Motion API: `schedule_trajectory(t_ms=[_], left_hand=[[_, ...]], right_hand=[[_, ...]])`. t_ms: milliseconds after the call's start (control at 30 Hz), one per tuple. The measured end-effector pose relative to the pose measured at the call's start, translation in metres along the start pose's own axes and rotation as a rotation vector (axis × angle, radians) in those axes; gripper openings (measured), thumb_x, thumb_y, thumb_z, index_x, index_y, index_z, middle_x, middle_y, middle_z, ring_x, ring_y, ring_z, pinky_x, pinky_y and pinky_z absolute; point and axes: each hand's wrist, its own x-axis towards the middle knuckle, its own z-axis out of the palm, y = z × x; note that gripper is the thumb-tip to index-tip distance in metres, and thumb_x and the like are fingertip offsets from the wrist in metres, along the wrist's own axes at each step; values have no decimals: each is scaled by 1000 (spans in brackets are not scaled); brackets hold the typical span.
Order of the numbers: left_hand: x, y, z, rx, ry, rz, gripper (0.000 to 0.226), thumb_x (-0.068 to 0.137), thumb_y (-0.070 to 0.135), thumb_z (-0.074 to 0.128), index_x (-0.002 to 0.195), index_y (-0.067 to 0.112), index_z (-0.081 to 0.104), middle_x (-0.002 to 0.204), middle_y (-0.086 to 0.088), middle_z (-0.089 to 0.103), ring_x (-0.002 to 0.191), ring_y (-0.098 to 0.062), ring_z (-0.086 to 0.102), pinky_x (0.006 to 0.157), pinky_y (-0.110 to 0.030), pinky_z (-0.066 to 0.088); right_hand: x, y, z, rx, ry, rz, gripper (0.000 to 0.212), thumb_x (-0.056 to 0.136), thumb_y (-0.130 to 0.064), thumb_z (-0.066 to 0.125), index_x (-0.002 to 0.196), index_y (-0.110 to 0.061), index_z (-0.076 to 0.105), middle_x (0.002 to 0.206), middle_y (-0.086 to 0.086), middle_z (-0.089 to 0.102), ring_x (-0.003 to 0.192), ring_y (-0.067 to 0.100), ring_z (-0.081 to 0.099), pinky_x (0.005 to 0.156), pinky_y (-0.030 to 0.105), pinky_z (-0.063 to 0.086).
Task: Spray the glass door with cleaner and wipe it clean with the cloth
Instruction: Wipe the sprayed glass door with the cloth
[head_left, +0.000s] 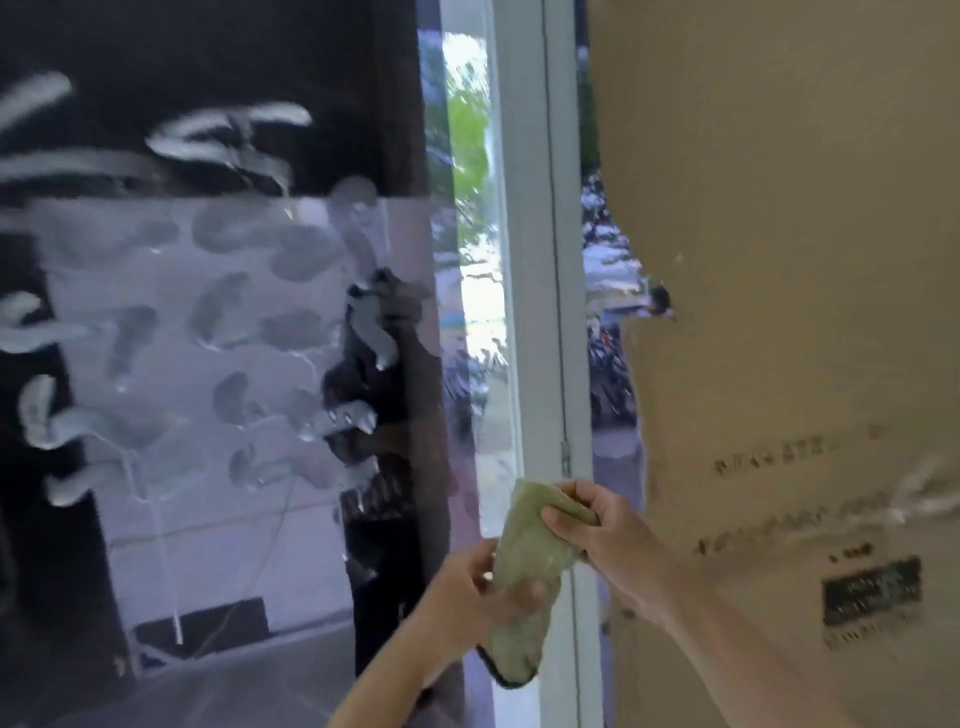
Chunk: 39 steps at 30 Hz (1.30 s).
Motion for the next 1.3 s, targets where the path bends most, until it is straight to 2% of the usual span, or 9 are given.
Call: schedule_trajectory(t_ms=[100,233,367,433,633,767,900,1000,1300], left_hand=[[1,16,-19,-48,134,16,22,70,13,77,85,12,62,65,9,66,58,-4,60,54,-18,46],[5,42,-51,-109,233,103,35,66,21,76,95,9,61,83,-5,70,71,-15,66,63,-25,53],[17,68,-89,-105,193,195,42,60,29,74,96,11,62,86,-7,71,77,-21,68,65,-28,54],[26,77,-115,-85,149,212,44,59,31,76,97,13,63,88,-6,72,80,-23,69,66,-28,55],[59,100,-186,68,420,297,57,42,51,80,85,21,57,74,8,64,60,-6,61,51,-18,46],[82,106,-236,188,509,448,25,70,34,75,81,26,54,66,14,59,54,5,53,53,-9,41],[86,113,-297,456,685,555,16,78,29,68,81,34,52,85,9,62,77,-5,60,71,-25,49],[92,127,-332,649,854,632,12,81,26,64,87,28,54,91,8,61,88,-14,59,81,-34,46],[103,148,-392,1011,1327,711,44,75,40,42,99,8,59,99,-15,58,97,-36,50,85,-43,33]], right_hand=[[19,-16,21,-106,63,-122,18,77,-7,70,82,-22,61,79,-2,64,71,9,60,58,12,47],[36,-24,53,-18,208,-25,47,72,-34,74,110,-26,49,109,-1,58,91,8,57,60,13,45],[52,-36,83,386,-260,143,57,74,-53,56,120,-18,54,113,6,67,103,18,63,77,27,54],[68,-46,99,530,-300,53,52,79,-44,56,121,-12,54,116,12,65,108,23,61,85,33,53],[131,-80,153,472,57,-145,49,73,-34,65,114,-9,56,104,17,67,95,31,65,81,46,54],[181,-106,170,432,436,-268,30,85,-26,63,106,-6,54,100,14,64,92,31,62,83,44,52],[222,-128,158,174,832,-464,28,82,-25,66,96,-9,49,76,-4,53,69,19,54,55,13,41],[251,-147,144,48,1018,-539,31,80,-28,67,95,-14,44,83,-1,54,69,20,50,61,24,36],[303,-163,167,-485,943,-723,31,83,-15,57,109,1,52,106,19,48,98,31,46,82,40,41]])
